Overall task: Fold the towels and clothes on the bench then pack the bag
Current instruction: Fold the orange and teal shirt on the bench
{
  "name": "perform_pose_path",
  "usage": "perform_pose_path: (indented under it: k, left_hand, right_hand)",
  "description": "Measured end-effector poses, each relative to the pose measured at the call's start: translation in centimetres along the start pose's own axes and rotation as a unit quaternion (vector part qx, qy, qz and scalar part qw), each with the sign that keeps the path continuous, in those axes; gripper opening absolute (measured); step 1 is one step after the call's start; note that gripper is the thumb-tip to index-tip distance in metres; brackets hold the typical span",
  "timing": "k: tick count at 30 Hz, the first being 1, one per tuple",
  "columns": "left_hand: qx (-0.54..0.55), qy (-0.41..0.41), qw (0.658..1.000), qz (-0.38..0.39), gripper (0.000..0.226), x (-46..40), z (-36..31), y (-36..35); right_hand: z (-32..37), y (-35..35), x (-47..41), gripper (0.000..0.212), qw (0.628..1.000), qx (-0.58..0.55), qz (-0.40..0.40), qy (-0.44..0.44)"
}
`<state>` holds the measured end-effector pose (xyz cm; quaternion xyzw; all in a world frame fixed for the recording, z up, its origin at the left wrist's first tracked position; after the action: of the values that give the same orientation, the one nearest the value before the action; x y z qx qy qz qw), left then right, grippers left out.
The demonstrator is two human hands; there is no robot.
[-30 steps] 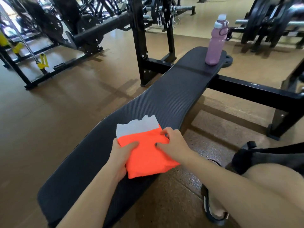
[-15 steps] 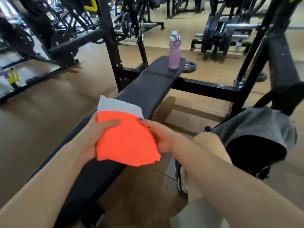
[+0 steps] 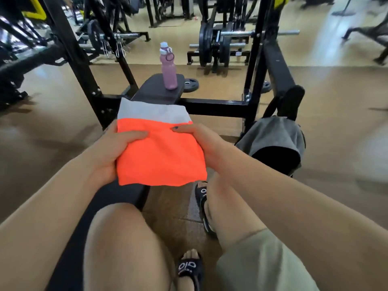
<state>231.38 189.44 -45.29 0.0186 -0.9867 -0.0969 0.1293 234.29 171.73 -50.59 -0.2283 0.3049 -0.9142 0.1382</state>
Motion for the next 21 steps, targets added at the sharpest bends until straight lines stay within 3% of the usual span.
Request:
perform_pose_path:
  k: [3,5,8,11,14,21]
  left_hand:
    - [-0.011,0.008,0.999,0.037,0.047,-1.4,1.4,-2.6]
    - [-0.018,0.007,0.997,0.072,0.038,-2.0,2.3,-5.0]
    - [-0.028,0.009,0.991,0.128,0.043,-2.8,3.7,-8.7]
    - [-0.028,0.009,0.986,0.166,0.042,-3.0,4.6,-11.8]
    - [-0.029,0.016,0.980,0.196,0.038,-2.6,5.3,-14.1]
    - [-0.088,0.020,0.971,0.223,0.028,-0.2,8.0,-18.5]
  right_hand:
    - [1.6,2.9,1.2,0.045,0.994,0.048,-0.091,0.042]
    - [3.0,4.9,2.5,0.040,0.982,0.080,-0.145,0.088]
    - [4.6,7.7,4.6,0.032,0.962,0.121,-0.209,0.129]
    - [5.2,9.9,6.8,0.048,0.952,0.140,-0.249,0.113]
    - [5.5,11.6,8.8,0.032,0.948,0.142,-0.265,0.099]
    - [2.1,17.1,11.8,0.037,0.941,0.109,-0.317,0.036]
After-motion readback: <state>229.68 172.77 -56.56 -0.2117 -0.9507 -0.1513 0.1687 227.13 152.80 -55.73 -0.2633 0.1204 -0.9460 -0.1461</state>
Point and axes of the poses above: each hand's wrist, its own x-axis away from the middle knuckle, its own y-axis out of the back of the hand, z = x × y, the point moved 8 cm from there along -x, towards the middle knuckle, and after that the axes turned 11 degrees about -x, right-handed, at the moved point
